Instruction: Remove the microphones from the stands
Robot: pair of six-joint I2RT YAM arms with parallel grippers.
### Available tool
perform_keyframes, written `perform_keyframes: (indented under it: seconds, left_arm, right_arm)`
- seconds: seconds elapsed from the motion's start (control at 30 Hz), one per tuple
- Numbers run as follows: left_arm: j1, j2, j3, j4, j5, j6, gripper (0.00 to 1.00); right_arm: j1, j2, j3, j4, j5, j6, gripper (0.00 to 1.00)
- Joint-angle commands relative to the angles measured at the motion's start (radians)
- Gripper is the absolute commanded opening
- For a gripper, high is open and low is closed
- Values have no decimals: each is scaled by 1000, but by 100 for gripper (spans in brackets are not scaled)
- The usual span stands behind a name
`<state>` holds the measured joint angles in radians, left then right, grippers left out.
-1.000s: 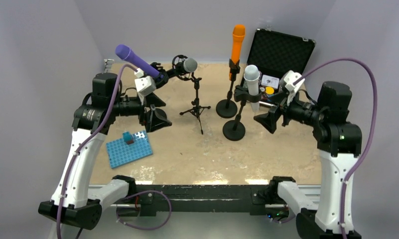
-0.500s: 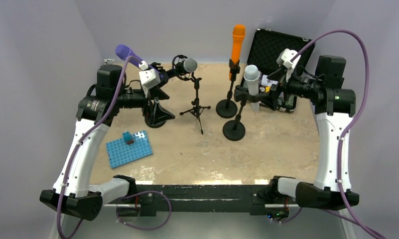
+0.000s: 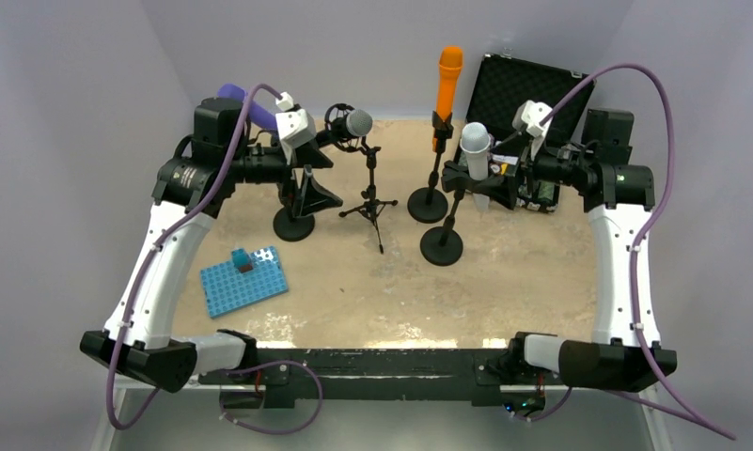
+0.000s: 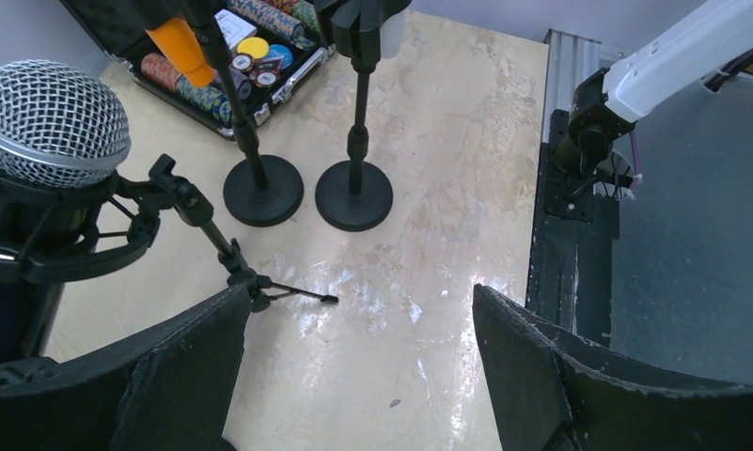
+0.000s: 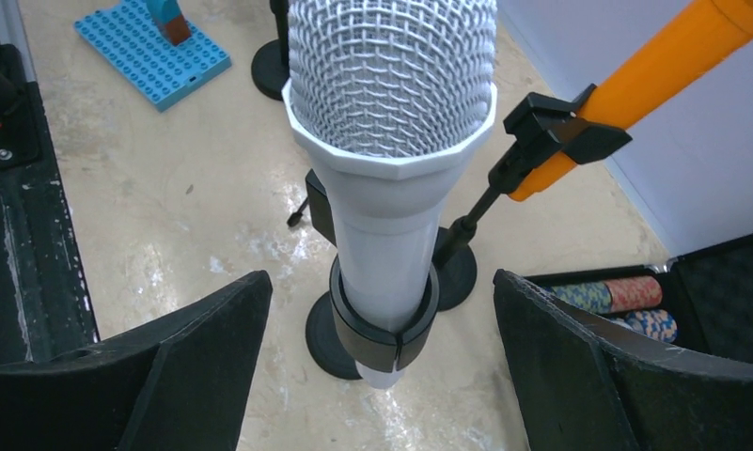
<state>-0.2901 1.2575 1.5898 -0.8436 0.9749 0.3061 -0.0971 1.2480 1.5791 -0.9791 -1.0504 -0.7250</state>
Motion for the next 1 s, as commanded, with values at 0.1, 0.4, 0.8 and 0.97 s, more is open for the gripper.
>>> perform_keyframes:
  seconds: [0.1, 0.4, 0.8, 0.97]
  left_arm:
    - [-31, 43, 107, 1, -16, 14, 92]
    - [-89, 156, 282, -120, 5, 100, 93]
    - [-112, 216, 351, -60, -25, 78, 93]
    - [-112, 185, 301, -75, -32, 80, 93]
  right_arm:
    - [44, -27, -51, 142, -78, 54, 90]
    - [47, -2, -70, 57, -11, -38, 96]
    - [46, 41, -129, 50, -2, -60, 93]
    - [46, 72, -120, 51, -35, -57, 80]
